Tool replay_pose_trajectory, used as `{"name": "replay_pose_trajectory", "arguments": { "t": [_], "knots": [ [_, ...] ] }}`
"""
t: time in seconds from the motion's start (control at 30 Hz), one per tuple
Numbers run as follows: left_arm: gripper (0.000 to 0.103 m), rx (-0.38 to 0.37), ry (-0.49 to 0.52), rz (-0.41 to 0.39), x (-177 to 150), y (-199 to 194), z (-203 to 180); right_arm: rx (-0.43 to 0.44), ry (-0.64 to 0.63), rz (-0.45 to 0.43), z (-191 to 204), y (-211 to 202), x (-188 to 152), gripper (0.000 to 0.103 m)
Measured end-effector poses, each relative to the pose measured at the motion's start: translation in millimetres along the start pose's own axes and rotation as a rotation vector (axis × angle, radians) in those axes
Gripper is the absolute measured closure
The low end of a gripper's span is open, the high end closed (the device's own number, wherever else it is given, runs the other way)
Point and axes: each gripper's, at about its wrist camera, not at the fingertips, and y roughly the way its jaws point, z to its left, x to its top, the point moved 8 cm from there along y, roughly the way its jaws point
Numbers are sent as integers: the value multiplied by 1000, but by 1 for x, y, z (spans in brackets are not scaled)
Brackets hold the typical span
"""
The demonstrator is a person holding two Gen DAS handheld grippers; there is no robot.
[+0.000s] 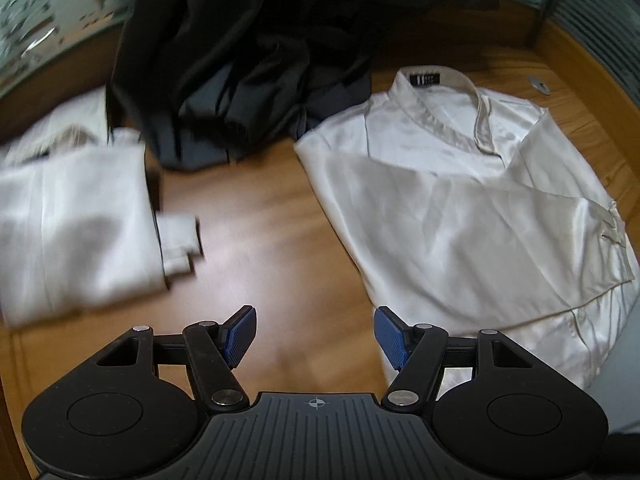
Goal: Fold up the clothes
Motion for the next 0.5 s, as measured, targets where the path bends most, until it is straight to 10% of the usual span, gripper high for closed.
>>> {"name": "replay_pose_trajectory", "arguments": {
  "t": [0.5],
  "knots": [
    [35, -201, 138, 13, 49, 41, 44, 20, 166, 17, 224, -32, -106, 76]
  ]
}}
